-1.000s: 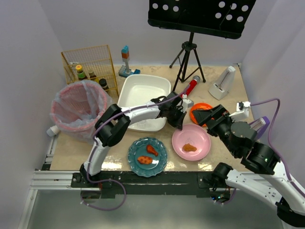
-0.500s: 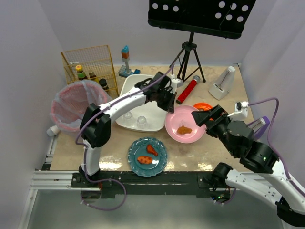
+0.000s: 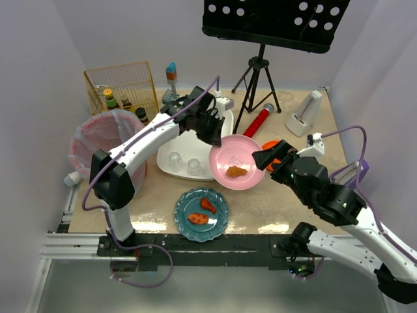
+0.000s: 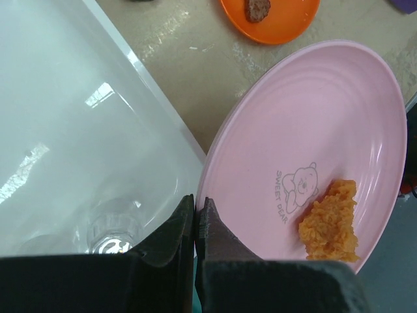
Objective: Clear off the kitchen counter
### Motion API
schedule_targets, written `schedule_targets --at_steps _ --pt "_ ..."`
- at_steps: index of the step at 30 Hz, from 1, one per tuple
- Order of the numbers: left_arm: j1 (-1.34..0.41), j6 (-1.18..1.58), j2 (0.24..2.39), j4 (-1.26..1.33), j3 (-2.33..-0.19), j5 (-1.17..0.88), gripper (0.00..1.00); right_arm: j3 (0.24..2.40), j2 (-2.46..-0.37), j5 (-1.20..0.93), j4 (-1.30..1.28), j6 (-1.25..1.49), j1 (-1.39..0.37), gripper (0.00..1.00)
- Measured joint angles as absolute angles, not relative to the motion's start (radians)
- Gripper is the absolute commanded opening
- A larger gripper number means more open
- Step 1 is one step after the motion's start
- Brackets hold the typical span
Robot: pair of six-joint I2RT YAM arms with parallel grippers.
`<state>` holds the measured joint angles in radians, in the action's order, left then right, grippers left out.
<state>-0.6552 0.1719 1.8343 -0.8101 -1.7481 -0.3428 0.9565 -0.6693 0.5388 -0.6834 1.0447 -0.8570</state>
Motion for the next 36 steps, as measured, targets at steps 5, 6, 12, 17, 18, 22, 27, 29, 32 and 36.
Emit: schedule_targets --at_steps 5,6,12,17,18,22,27,29,32,36 --pt "-0.655 0.162 1.819 -0.849 -1.748 -0.358 0.00 0.924 -0.704 0.530 -0.653 1.038 -0.857 0.98" --pt "-0.655 0.159 1.812 -0.858 -1.748 -0.361 0.00 0.917 -0.709 0.530 -0.652 1.037 -0.857 0.98" --pt "-0.653 0.133 1.751 -0.912 -1.750 -0.363 0.00 0.902 -0.731 0.532 -0.647 1.035 -0.857 0.98" --pt "-0.634 0.110 1.725 -0.942 -1.760 -0.364 0.00 0.902 -0.719 0.533 -0.646 1.035 -0.857 0.98" --pt "-0.628 0.110 1.723 -0.946 -1.760 -0.364 0.00 0.902 -0.717 0.532 -0.645 1.035 -0.857 0.98" --pt "-0.617 0.108 1.720 -0.960 -1.760 -0.369 0.00 0.888 -0.718 0.531 -0.623 1.031 -0.857 0.98" --pt "-0.615 0.095 1.696 -0.975 -1.760 -0.379 0.00 0.852 -0.727 0.506 -0.579 1.019 -0.857 0.97" --pt "-0.615 0.090 1.679 -0.975 -1.760 -0.392 0.00 0.840 -0.735 0.493 -0.554 1.010 -0.857 0.96" --pt "-0.615 0.087 1.654 -0.976 -1.760 -0.412 0.00 0.828 -0.751 0.472 -0.522 1.001 -0.857 0.88" --pt "-0.615 0.084 1.623 -0.975 -1.760 -0.437 0.00 0.816 -0.765 0.443 -0.472 0.986 -0.857 0.72"
